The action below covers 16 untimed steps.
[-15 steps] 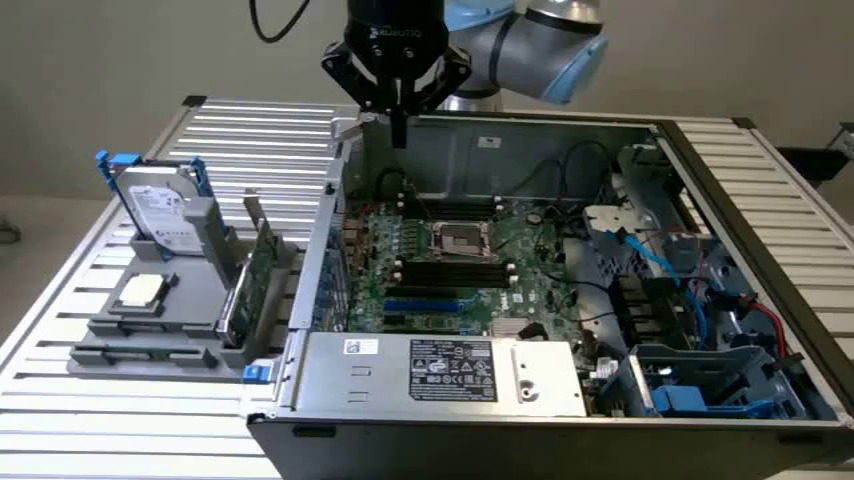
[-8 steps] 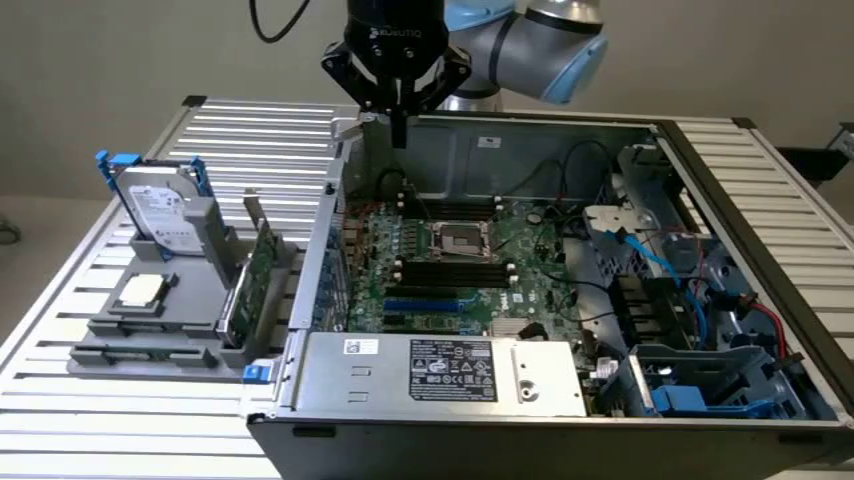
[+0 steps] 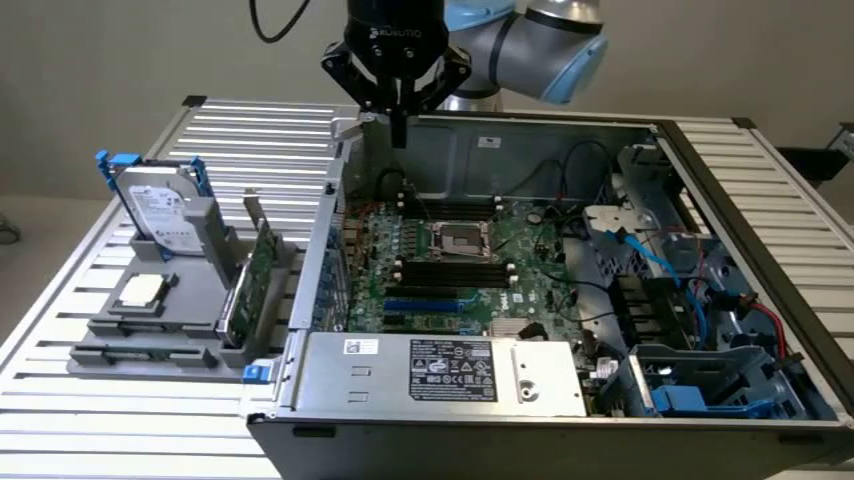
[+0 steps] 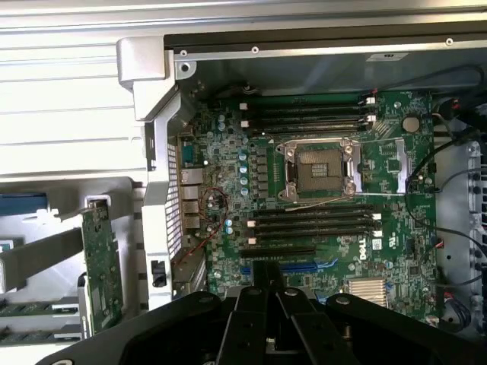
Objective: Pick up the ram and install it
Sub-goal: 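Reach for the ram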
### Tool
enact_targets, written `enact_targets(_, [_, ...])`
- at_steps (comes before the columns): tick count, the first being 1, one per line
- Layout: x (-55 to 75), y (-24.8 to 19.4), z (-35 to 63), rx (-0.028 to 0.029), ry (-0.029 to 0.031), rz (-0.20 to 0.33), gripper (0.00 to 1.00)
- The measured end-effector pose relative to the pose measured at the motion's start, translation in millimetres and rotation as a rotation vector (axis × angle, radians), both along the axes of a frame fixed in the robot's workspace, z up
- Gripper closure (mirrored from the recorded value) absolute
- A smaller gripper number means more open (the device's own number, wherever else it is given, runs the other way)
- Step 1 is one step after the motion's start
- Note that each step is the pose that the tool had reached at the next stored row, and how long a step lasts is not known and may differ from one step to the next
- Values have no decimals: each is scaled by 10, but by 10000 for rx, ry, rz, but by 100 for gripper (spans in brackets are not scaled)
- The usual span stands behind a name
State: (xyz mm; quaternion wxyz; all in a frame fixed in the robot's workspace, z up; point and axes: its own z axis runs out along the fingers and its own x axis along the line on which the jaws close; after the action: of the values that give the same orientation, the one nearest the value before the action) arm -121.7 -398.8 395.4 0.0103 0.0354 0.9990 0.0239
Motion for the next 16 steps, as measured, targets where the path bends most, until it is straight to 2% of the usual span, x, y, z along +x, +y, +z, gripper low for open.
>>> enact_targets(3, [-90, -3, -2, 2, 13, 0, 89])
enact_targets(5, [-171, -9, -4, 1, 43, -1, 89])
enact_targets(13, [-418, -55, -24, 0, 309, 0, 89])
enact_targets(14, [-452, -65, -28, 1, 332, 1, 89])
enact_targets(16, [-526, -89, -39, 1, 334, 0, 89])
